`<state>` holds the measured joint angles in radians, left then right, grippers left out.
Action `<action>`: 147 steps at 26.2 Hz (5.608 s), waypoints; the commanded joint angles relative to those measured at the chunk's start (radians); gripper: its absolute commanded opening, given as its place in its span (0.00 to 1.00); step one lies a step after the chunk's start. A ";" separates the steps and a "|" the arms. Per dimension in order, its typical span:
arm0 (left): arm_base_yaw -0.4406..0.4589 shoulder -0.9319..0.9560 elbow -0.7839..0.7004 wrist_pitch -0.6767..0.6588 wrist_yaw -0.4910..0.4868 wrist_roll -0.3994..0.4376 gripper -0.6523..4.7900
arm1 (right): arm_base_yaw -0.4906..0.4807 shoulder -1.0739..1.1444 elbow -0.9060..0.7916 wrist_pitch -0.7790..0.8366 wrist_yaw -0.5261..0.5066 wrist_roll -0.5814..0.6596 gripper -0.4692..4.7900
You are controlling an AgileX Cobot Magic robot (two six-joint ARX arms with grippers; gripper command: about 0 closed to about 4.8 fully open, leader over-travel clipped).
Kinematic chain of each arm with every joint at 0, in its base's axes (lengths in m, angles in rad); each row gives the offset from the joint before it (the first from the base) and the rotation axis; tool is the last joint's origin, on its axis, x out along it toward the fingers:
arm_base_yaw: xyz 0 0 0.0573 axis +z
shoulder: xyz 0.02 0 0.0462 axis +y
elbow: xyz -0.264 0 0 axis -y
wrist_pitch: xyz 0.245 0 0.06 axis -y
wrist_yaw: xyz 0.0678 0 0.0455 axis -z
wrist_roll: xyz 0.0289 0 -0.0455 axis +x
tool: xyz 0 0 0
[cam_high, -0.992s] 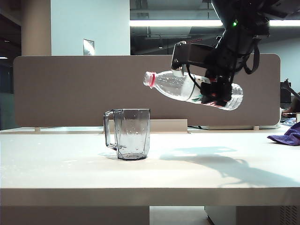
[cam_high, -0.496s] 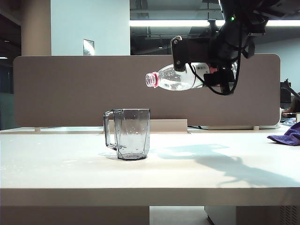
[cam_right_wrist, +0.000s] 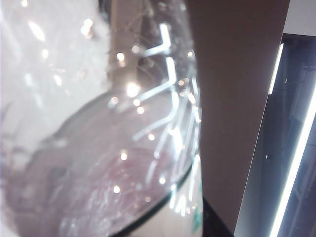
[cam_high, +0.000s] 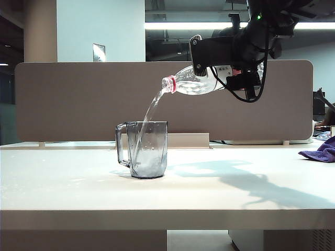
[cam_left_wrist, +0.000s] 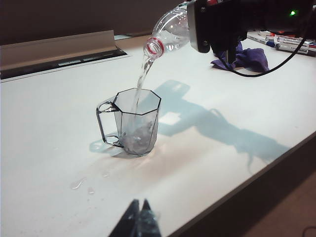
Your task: Pick up the mineral water bottle on the table and pour a little water into the mug.
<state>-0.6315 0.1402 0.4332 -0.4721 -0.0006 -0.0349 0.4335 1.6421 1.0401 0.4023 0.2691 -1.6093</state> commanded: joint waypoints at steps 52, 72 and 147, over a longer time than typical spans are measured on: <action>-0.001 0.002 0.003 0.008 0.004 0.000 0.11 | 0.003 0.267 -0.302 0.624 -0.480 1.647 0.95; -0.001 0.002 0.003 0.008 0.004 0.000 0.11 | 0.002 -0.031 -0.616 0.627 -0.371 1.688 0.83; -0.001 0.002 0.003 0.008 0.002 0.000 0.11 | -0.316 -1.427 -1.040 -0.409 -0.245 1.687 0.08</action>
<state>-0.6315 0.1398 0.4332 -0.4721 -0.0010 -0.0349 0.1173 0.2413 0.0078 -0.0177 0.0231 0.0814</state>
